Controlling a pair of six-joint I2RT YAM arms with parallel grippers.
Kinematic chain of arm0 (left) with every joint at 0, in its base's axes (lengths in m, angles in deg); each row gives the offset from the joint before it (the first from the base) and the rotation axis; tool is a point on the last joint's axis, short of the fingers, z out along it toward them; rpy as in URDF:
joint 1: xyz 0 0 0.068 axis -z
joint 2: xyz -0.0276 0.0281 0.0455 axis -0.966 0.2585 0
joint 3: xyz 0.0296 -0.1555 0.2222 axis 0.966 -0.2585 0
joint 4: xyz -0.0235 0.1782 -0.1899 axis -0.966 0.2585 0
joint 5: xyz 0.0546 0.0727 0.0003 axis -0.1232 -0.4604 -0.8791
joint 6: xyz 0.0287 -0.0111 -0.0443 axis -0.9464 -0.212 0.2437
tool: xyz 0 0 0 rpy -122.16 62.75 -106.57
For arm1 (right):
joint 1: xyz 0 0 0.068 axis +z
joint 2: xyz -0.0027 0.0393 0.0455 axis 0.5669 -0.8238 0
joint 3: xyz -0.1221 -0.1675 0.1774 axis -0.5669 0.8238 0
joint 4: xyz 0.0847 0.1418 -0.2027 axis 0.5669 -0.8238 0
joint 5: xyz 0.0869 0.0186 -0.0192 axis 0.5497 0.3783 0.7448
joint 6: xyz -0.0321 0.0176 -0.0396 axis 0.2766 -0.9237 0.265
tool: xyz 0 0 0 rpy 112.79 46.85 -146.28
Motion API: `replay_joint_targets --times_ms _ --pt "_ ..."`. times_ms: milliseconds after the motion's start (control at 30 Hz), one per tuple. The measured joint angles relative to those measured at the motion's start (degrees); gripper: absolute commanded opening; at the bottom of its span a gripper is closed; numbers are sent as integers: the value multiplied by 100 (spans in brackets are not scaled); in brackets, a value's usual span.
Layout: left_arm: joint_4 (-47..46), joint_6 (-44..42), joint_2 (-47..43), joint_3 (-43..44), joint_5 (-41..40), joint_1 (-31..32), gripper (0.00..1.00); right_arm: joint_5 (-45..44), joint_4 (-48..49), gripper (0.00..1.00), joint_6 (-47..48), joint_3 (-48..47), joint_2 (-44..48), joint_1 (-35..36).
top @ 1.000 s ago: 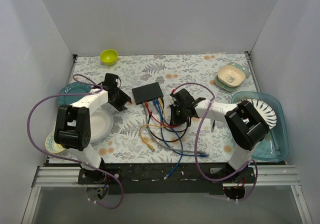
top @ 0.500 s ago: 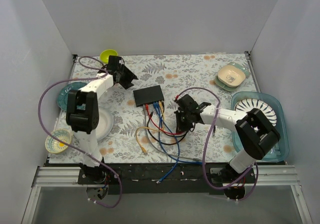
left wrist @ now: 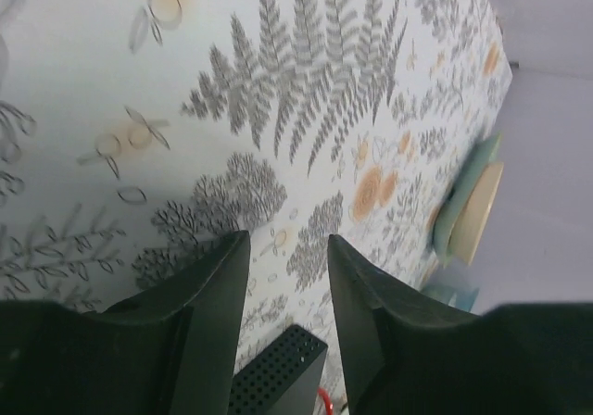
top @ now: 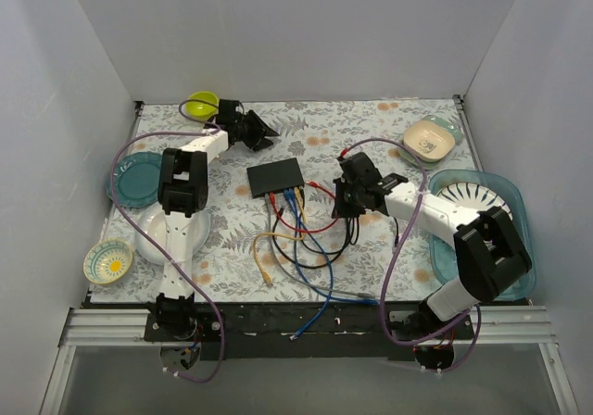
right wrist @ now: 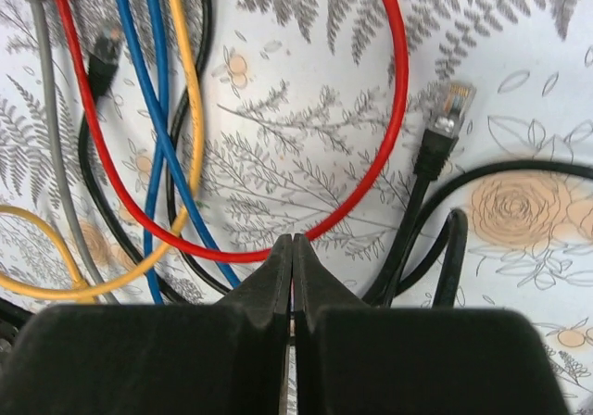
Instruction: Pull the plug from the switch port
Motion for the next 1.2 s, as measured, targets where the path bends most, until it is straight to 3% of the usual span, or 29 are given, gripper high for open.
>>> replay_joint_targets --times_ms 200,600,967,1200 --pt "-579 -297 -678 -1421 737 203 38 35 -26 1 -87 435 378 0" --pt "-1025 -302 -2597 -4516 1106 1158 40 319 214 1 -146 431 378 0" --pt "-734 -4 -4144 -5128 748 1008 42 997 577 1 -144 741 374 2" --pt "-997 264 -4690 -5525 890 1445 41 1281 562 1 -107 907 -98 11"
